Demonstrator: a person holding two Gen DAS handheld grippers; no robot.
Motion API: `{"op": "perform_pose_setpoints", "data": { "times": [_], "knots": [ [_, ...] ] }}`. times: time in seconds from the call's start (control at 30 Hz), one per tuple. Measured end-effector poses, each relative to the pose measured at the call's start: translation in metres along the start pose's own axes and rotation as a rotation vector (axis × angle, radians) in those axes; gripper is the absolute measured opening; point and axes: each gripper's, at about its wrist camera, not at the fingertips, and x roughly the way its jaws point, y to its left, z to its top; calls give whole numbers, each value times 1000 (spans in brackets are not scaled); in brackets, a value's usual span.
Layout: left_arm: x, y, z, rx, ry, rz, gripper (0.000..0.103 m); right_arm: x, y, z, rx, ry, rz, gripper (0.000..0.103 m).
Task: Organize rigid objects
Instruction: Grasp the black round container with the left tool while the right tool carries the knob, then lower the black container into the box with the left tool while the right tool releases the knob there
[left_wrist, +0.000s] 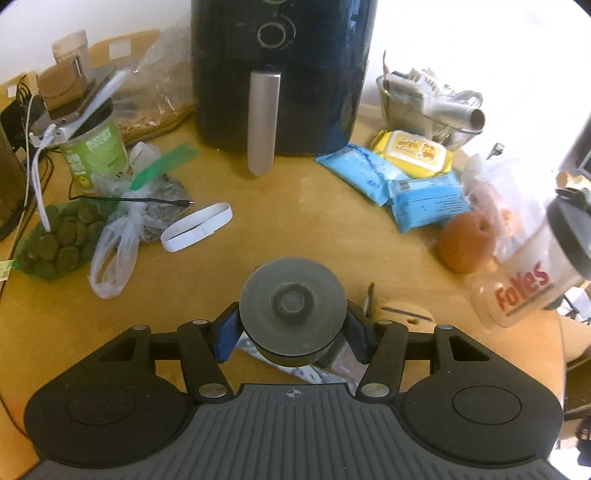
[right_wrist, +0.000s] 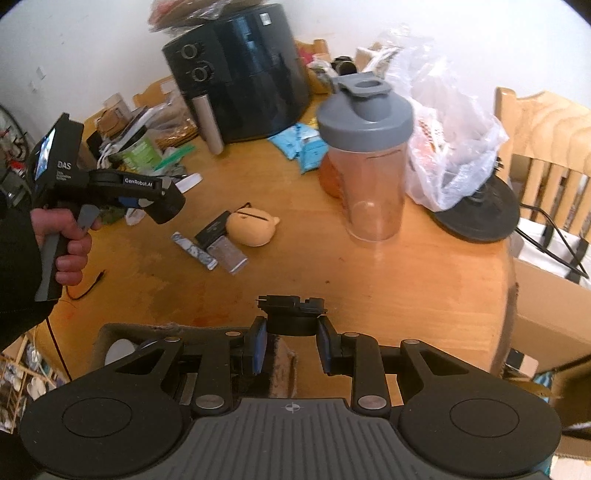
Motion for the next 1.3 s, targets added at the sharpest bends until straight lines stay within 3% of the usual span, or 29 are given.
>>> {"op": "perform_pose_setpoints", "data": {
  "times": [0.7,1.3],
  "knots": [
    [-78,-15,-42,-52,-17,3,57,2,15,-2,-96,23,90,31],
    [-130,-25,-101,-99,5,-18,57,-4,23,-12,-166,42,143,31]
  ]
}}
